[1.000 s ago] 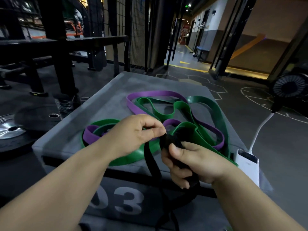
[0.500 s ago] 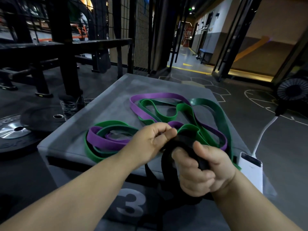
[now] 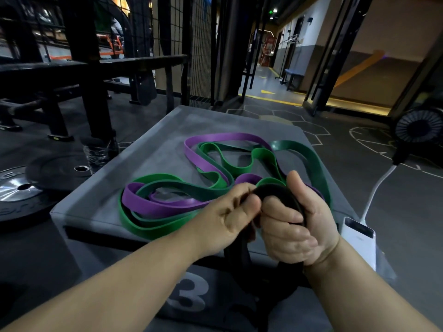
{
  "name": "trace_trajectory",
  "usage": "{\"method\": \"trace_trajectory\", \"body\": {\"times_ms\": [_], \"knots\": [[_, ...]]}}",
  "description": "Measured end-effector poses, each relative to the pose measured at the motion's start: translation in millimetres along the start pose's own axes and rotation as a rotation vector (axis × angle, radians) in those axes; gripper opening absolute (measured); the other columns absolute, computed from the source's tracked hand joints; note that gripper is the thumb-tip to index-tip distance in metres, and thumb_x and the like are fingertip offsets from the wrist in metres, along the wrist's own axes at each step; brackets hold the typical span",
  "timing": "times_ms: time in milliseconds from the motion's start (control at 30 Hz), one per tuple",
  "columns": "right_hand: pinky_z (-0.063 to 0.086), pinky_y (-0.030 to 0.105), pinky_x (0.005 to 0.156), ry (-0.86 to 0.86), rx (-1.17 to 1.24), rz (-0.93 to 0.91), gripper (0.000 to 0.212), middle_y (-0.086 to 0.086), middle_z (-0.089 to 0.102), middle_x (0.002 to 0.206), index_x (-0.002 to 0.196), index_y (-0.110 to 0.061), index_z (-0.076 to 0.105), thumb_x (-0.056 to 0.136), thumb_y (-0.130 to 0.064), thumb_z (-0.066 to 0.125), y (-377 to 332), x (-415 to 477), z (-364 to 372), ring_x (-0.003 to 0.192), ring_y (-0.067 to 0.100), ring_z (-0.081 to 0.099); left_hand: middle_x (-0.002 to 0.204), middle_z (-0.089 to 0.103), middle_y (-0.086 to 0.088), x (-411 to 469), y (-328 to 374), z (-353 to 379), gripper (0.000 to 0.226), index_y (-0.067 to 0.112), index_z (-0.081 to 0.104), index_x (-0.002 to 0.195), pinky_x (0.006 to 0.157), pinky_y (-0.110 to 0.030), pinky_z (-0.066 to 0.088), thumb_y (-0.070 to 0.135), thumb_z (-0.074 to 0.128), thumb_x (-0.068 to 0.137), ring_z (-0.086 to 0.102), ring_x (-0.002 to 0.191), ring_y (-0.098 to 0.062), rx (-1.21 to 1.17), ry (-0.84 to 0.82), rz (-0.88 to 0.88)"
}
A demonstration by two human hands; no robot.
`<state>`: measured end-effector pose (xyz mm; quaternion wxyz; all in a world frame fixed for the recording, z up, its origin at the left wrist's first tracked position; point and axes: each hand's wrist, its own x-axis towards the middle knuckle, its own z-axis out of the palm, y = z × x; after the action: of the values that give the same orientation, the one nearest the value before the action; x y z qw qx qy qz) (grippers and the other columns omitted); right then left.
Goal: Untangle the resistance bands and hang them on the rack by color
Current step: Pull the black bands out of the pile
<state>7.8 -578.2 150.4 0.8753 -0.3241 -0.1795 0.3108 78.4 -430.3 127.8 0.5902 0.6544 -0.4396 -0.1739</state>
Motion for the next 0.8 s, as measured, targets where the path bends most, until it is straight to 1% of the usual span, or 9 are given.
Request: {"method": "trace_trajectory", "body": {"times_ms": [67, 167, 233, 300, 333, 433, 600, 700, 800], "knots": [[0.032, 0.016, 0.036, 0.039, -0.020, 0.004, 0.058, 0.004, 0.042, 0.057, 0.063, -0.012, 0.039, 0.095, -0.061, 0.040, 0, -1, -3, 0.039, 0.009, 0.036, 0.088, 0.064, 0.000, 2, 2, -2, 0.065, 0.030, 0.055, 0.103, 0.075, -0.024, 0.050, 0.083, 0.051, 0.066, 0.061, 0.081, -0.005, 0.032, 0.001, -0.004], [0.047, 0.018, 0.048, 0.075, -0.083, 0.002, 0.053, 0.002, 0.055, 0.066, 0.063, -0.016, 0.044, 0.093, -0.060, 0.047, 4, -2, -7, 0.050, 0.010, 0.048, 0.064, 0.055, 0.001, 7, 8, -9, 0.037, 0.018, 0.057, 0.088, 0.053, -0.021, 0.043, 0.051, 0.063, 0.073, 0.051, 0.055, -0.010, -0.193, 0.068, -0.007], [0.054, 0.027, 0.069, 0.069, -0.192, -0.024, 0.041, 0.002, 0.059, 0.078, 0.068, -0.018, 0.054, 0.092, -0.050, 0.056, 8, -2, -9, 0.065, 0.012, 0.058, 0.057, 0.055, 0.004, 8, 11, -12, 0.026, 0.012, 0.058, 0.086, 0.051, -0.020, 0.041, 0.035, 0.066, 0.079, 0.051, 0.051, -0.010, -0.285, 0.141, 0.017], [0.049, 0.040, 0.090, 0.053, -0.297, -0.070, 0.028, 0.003, 0.060, 0.080, 0.076, -0.014, 0.058, 0.090, -0.038, 0.064, 11, -1, -10, 0.077, 0.020, 0.061, 0.056, 0.057, 0.002, 9, 13, -11, 0.023, 0.007, 0.058, 0.086, 0.053, -0.020, 0.044, 0.028, 0.067, 0.081, 0.053, 0.051, -0.011, -0.329, 0.229, 0.056], [0.047, 0.044, 0.093, 0.037, -0.326, -0.095, 0.023, 0.002, 0.061, 0.078, 0.081, -0.012, 0.058, 0.090, -0.033, 0.064, 12, 0, -9, 0.079, 0.022, 0.064, 0.057, 0.058, 0.002, 9, 14, -9, 0.025, 0.006, 0.059, 0.086, 0.054, -0.021, 0.046, 0.027, 0.071, 0.081, 0.055, 0.052, -0.012, -0.354, 0.264, 0.067], [0.053, 0.035, 0.081, -0.040, -0.342, -0.180, 0.019, -0.001, 0.054, 0.065, 0.095, -0.010, 0.053, 0.098, -0.029, 0.055, 9, -1, -4, 0.062, 0.018, 0.065, 0.060, 0.063, 0.001, 10, 12, -11, 0.024, 0.010, 0.062, 0.085, 0.058, -0.023, 0.052, 0.028, 0.076, 0.077, 0.060, 0.055, -0.013, -0.352, 0.273, 0.048], [0.046, 0.023, 0.054, -0.059, -0.221, -0.334, 0.029, 0.001, 0.046, 0.058, 0.097, -0.005, 0.050, 0.102, -0.033, 0.046, -8, -3, 3, 0.038, 0.011, 0.040, 0.077, 0.070, 0.000, 7, -7, -13, 0.030, 0.021, 0.066, 0.091, 0.086, -0.037, 0.053, 0.037, 0.079, 0.068, 0.066, 0.080, -0.018, -0.372, -0.051, -0.179], [0.040, 0.022, 0.047, -0.014, -0.116, -0.432, 0.027, -0.002, 0.044, 0.055, 0.097, -0.006, 0.049, 0.099, -0.033, 0.051, -21, -7, 3, 0.040, 0.008, 0.040, 0.086, 0.072, 0.005, -1, -18, -4, 0.054, 0.024, 0.063, 0.100, 0.077, -0.031, 0.055, 0.055, 0.083, 0.060, 0.068, 0.083, -0.013, -0.460, -0.320, -0.331], [0.036, 0.020, 0.049, 0.057, -0.024, -0.530, 0.028, -0.004, 0.043, 0.059, 0.103, -0.007, 0.049, 0.096, -0.034, 0.055, -34, -18, 1, 0.047, 0.007, 0.041, 0.078, 0.068, 0.002, -1, -24, 8, 0.035, 0.012, 0.059, 0.097, 0.071, -0.032, 0.056, 0.032, 0.073, 0.073, 0.065, 0.071, -0.014, -0.530, -0.277, -0.430]]}}
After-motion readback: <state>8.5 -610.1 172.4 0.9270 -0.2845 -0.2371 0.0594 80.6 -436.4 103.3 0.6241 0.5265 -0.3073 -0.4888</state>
